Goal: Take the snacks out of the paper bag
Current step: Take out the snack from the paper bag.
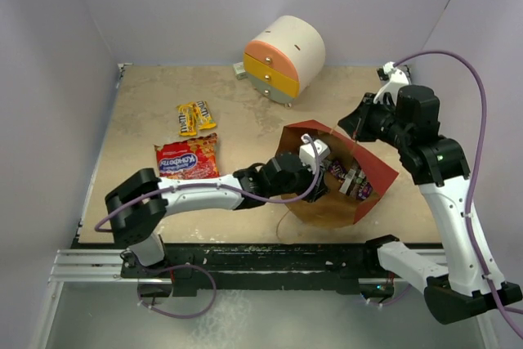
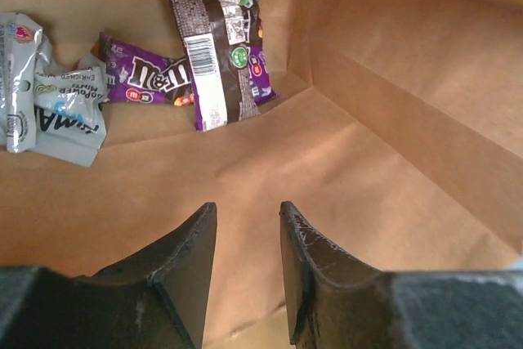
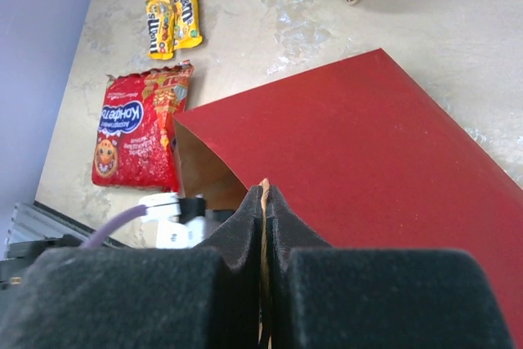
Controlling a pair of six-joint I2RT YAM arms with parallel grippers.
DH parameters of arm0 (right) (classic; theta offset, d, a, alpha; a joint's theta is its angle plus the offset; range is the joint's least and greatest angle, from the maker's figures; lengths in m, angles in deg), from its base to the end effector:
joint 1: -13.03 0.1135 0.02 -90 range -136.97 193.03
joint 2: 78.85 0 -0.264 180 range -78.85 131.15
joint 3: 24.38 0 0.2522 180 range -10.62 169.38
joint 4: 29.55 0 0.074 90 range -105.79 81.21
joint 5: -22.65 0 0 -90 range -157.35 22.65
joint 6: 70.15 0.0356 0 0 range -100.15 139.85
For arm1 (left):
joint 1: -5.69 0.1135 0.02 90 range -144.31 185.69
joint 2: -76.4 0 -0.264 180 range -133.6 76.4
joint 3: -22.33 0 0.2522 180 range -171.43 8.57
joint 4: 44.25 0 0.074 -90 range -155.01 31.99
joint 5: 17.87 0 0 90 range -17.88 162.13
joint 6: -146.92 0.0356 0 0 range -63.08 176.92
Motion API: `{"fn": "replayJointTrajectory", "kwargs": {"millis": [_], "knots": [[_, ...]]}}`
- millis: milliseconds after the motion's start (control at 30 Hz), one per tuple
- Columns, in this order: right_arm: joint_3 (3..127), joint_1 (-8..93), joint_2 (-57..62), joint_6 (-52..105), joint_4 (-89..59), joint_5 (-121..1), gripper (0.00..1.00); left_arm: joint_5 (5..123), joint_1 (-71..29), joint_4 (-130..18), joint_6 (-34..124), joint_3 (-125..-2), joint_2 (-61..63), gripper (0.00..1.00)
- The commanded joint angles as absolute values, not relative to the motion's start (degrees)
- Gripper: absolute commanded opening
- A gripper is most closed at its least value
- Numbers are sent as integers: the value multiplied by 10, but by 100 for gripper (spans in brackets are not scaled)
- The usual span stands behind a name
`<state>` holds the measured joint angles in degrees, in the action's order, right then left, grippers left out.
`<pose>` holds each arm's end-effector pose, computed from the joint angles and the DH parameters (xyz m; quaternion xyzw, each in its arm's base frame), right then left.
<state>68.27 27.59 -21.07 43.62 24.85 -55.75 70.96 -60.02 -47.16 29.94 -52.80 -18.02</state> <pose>0.1809 0.0544 0.4446 0.0071 0.8147 0.2664 0.5151 0.1556 -0.3465 0.2520 0.2806 0.7811 -0.4094 0.3789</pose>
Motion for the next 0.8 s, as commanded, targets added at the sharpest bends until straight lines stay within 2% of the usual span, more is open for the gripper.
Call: {"fn": "replayJointTrajectory", "kwargs": {"millis": [0, 367, 600, 767], "knots": [[715, 275, -205, 431, 241, -553, 0, 735, -612, -320, 289, -520, -221, 39], [756, 275, -178, 421, 274, -551, 0, 779, -638, -226, 309, -547, -347, 39], [765, 275, -179, 420, 304, -552, 0, 805, -639, -216, 335, -619, -421, 37], [776, 275, -176, 416, 319, -553, 0, 821, -638, -220, 349, -669, -461, 42]]}}
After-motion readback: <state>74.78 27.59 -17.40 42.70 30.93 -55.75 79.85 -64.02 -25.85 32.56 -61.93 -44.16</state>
